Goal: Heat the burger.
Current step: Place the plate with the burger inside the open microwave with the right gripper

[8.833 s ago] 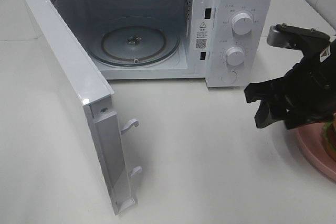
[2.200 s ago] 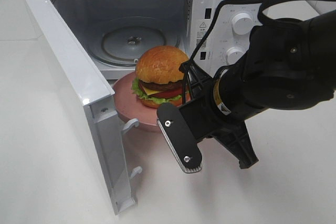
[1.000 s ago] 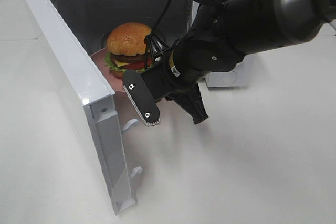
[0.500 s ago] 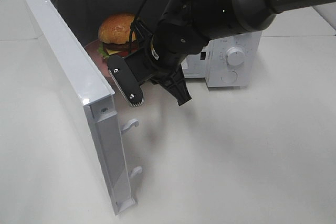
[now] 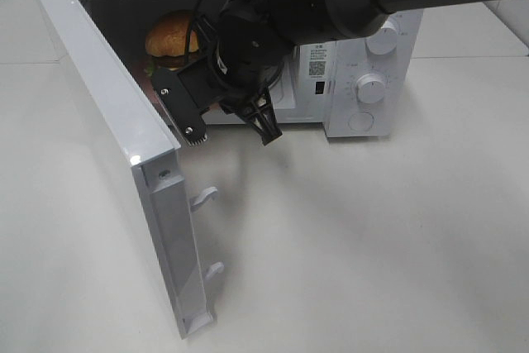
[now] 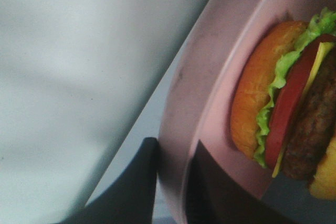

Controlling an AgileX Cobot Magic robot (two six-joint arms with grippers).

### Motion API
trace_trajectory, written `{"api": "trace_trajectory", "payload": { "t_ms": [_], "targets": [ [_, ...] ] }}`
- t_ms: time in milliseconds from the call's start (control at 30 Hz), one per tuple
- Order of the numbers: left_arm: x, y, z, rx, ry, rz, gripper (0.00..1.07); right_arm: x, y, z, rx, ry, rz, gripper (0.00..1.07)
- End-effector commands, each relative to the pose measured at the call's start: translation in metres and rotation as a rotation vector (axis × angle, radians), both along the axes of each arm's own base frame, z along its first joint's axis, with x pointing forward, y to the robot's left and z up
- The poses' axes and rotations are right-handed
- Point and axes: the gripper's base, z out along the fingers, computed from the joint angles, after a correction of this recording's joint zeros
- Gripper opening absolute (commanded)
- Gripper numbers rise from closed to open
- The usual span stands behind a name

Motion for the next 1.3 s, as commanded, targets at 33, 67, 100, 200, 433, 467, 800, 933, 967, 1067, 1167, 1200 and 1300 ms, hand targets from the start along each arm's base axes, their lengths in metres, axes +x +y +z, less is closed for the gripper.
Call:
{"api": "trace_trajectory", "payload": {
  "t_ms": [33, 67, 100, 200, 433, 467, 800, 933, 967, 1067, 1167, 1200, 1300],
  "targets": [
    [-0.002, 0.0, 0.001, -0.003, -0.031, 0.004, 1.01, 0.007, 0.004, 0.01, 0.02, -0.043, 0.02, 0.11],
    [-0.002, 0.0, 0.001, -0.003, -0.031, 0.004, 1.01, 0.009, 0.005, 0.01, 0.022, -0.046, 0.022, 0.12],
    [-0.002, 0.0, 0.001, -0.003, -0.031, 0.004, 1.01, 0.01, 0.006, 0.01, 0.023, -0.045, 0.021, 0.12],
    [-0.002, 0.0, 0.001, -0.003, -0.031, 0.004, 1.01, 0.01, 0.008, 0.011, 0.033, -0.039, 0.017, 0.12],
    [-0.002, 0.0, 0.001, -0.003, -0.031, 0.004, 1.01, 0.009, 0.005, 0.009, 0.011, -0.023, -0.001, 0.14],
    [-0.002, 0.0, 0.001, -0.003, -0.031, 0.004, 1.01, 0.009, 0.005, 0.01, 0.012, -0.024, 0.001, 0.14],
    [-0.002, 0.0, 0.001, -0.003, -0.031, 0.004, 1.01, 0.018, 0.001, 0.008, 0.024, -0.019, -0.011, 0.14],
    [-0.002, 0.0, 0.001, -0.003, -0.031, 0.004, 1.01, 0.031, 0.005, 0.009, 0.034, -0.018, -0.051, 0.15],
    [-0.002, 0.0, 0.001, -0.003, -0.031, 0.004, 1.01, 0.031, 0.005, 0.009, 0.034, -0.018, -0.051, 0.15],
    [-0.002, 0.0, 0.001, -0.003, -0.031, 0.004, 1.01, 0.039, 0.011, 0.009, 0.047, -0.022, -0.064, 0.16],
    [-0.002, 0.0, 0.001, -0.003, -0.031, 0.004, 1.01, 0.045, 0.018, 0.01, 0.076, -0.02, -0.085, 0.17],
    [-0.002, 0.0, 0.001, -0.003, -0.031, 0.004, 1.01, 0.047, 0.019, 0.01, 0.077, -0.015, -0.096, 0.17],
    [-0.002, 0.0, 0.001, -0.003, -0.031, 0.004, 1.01, 0.053, 0.022, 0.005, 0.061, 0.001, -0.131, 0.17]
  ]
}}
